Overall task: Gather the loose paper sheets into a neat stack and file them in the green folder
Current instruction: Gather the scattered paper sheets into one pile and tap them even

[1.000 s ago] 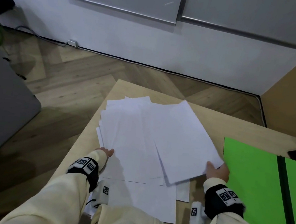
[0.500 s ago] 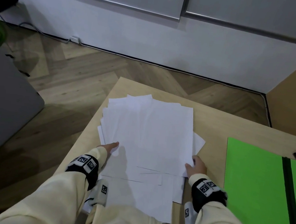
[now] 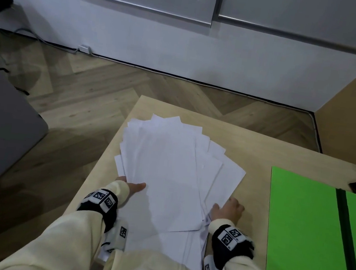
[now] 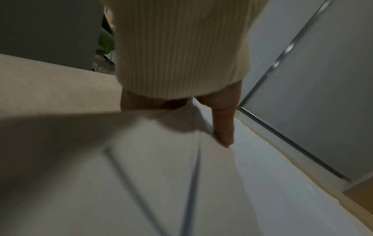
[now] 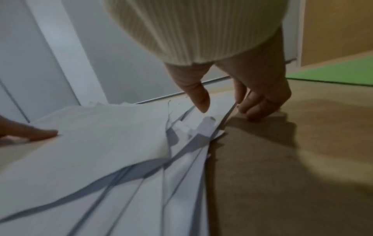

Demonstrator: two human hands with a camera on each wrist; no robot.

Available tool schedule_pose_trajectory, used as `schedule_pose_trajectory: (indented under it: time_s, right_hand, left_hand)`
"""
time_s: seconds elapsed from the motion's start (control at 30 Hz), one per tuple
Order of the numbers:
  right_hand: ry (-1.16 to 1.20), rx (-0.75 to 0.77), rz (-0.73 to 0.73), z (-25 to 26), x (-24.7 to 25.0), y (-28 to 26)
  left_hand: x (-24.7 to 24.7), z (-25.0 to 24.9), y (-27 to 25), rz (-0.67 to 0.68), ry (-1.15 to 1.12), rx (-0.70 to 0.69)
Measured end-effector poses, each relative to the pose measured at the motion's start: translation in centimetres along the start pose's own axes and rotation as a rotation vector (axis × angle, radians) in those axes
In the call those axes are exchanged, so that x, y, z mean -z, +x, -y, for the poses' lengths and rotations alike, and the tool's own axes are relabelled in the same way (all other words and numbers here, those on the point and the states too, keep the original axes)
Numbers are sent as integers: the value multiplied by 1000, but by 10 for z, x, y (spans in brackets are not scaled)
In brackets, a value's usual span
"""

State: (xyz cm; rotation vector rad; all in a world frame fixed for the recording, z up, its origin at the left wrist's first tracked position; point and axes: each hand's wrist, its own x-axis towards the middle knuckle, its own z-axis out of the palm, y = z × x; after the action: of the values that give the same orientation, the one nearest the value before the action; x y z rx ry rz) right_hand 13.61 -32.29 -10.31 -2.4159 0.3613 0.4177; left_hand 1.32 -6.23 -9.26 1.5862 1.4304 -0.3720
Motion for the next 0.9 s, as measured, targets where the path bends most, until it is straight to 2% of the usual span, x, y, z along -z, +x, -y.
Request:
schedule_pose_trajectory:
  time_s: [0.13,0.23,0.33,0.4,0.5,0.6,0.77,0.83,0.9]
  right_hand:
    - [164,-109,54,5,-2,3]
    - [180,-69,130,4,5,8]
    - [153,-17,117,6,11,9]
    - [156,-23,74,9,8,11]
    - [124,-79,113,24,-2,6]
    - [80,-70,217,40,-17,-8]
    - [38,-29,324,52,-28,-19]
    - [89,-18,376,51,-24,-16]
    - [139,0,412,46,-18,-12]
  left_hand:
    - [-4,-4,-5,-36,-30,-159]
    - [11,-6,-3,-69,-83,-197]
    - [28,1,5,-130,-116,-167]
    - [34,7,7,-202,-165,-137]
    - [32,8,5,-299,-192,-116]
    - [25,-1,-2,-264,-182,-76]
    - [19,-12,-1,-293,-80,-47]
    - [16,-15,2,-224,-72,-30]
    - [12,-19,6,-153,-101,-94]
